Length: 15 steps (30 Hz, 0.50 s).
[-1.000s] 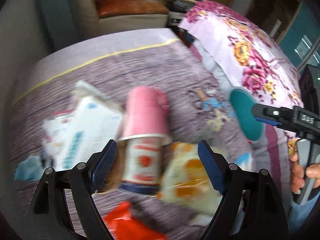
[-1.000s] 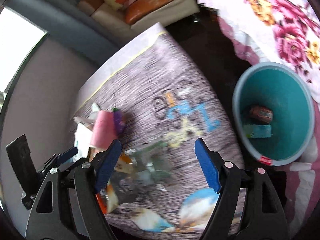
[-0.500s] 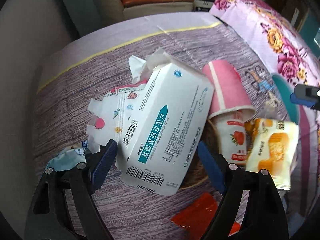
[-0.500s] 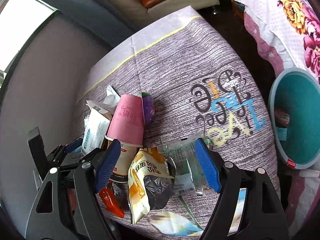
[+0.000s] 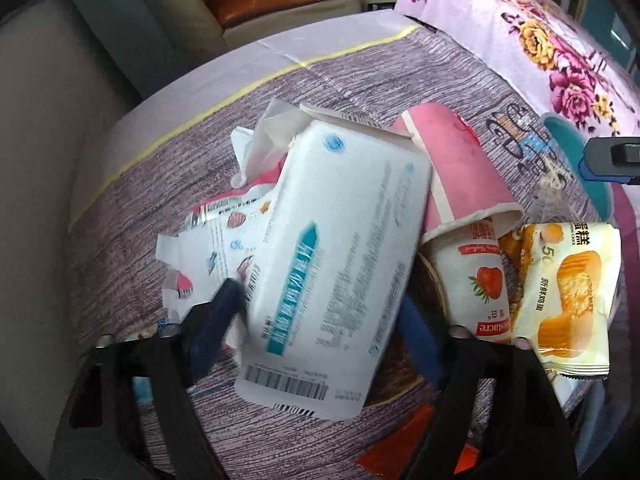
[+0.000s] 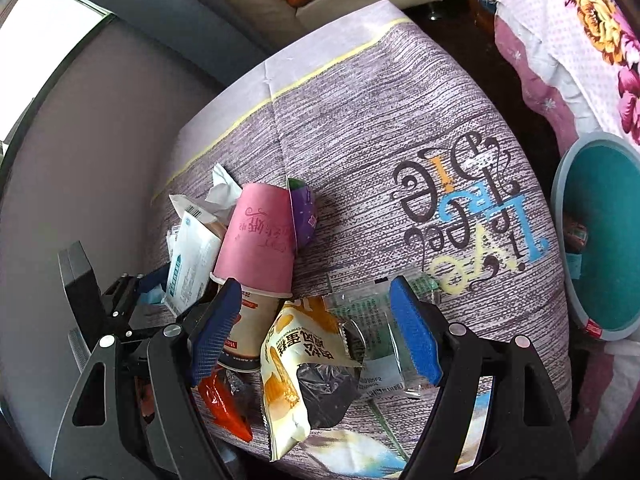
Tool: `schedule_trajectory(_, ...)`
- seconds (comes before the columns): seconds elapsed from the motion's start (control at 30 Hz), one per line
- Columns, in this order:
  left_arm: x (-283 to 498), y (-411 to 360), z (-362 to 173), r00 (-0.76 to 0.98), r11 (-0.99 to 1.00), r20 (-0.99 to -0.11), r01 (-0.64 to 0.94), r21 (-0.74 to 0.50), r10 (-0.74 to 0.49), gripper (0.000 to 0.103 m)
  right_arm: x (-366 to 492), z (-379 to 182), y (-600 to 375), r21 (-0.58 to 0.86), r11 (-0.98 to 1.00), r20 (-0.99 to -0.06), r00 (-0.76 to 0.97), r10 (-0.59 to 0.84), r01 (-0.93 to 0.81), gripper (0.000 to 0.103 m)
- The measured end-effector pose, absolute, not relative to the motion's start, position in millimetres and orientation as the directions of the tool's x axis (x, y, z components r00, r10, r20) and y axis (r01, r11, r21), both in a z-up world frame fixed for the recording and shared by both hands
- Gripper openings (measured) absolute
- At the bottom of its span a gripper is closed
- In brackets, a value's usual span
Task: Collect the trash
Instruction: 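Return both tools to the pile and grasp the white medicine box with the left tool, then grasp the woven bowl with the right tool while the left tool holds the medicine box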
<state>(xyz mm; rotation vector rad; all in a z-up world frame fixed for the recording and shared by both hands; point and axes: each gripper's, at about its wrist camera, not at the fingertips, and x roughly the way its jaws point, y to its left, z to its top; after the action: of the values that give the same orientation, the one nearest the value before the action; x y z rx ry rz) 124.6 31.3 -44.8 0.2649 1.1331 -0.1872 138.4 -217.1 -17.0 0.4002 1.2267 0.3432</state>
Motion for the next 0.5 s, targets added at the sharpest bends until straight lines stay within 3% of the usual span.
schedule_trajectory(0.37,97.5,78.5,0.2,0.490,0.984,-0.858,0.155,-0.088,-0.154,0.068,133.4,4.3,-194.1,0.483,0.869,-0.812,0.314,0.492,-0.113,0.072)
schedule_trajectory(0.5,80.6,103.8,3.7,0.494,0.982,-0.849,0.106,-0.155,-0.188,0.068,132.0,11.2,-166.6,0.506,0.841,-0.793,0.281,0.540,-0.189,0.054)
